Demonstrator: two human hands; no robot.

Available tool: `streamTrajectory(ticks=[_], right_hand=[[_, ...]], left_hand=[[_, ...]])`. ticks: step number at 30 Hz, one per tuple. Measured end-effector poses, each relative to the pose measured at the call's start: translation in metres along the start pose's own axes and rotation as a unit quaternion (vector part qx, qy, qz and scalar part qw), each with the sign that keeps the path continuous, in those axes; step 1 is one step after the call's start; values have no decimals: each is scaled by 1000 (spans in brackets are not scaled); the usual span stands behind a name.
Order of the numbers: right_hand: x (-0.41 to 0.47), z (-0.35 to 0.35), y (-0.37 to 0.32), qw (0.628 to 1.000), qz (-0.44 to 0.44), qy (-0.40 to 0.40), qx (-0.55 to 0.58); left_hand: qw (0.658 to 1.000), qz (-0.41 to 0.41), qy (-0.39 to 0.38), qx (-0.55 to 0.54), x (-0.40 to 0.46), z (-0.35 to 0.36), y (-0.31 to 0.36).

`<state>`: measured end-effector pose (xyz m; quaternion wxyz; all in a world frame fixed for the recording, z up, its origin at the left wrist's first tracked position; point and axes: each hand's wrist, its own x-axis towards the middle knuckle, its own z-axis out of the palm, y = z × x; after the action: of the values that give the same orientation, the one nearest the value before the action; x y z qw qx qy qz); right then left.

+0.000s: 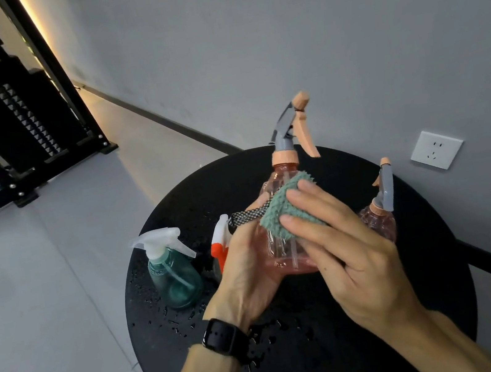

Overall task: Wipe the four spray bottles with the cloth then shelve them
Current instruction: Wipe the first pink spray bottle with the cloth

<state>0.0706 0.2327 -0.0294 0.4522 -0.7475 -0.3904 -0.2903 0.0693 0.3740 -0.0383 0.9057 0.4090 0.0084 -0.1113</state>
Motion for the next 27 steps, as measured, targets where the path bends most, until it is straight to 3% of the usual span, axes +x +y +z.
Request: streamTrajectory(ticks=[4,15,21,27], right_hand=[[7,3,3,999,-6,-17,-40],[16,18,-1,997,-1,-55,-52],[-3,17,-9,996,-28,-52,-66],[-15,15,-10,994,-53,-35,-89]], left_hand=[[999,9,26,20,1,-1,-7],[993,43,94,-56,8,-1,-15],[995,1,34,-97,9,2,-6],[994,-26,83,-68,6,-1,-8]])
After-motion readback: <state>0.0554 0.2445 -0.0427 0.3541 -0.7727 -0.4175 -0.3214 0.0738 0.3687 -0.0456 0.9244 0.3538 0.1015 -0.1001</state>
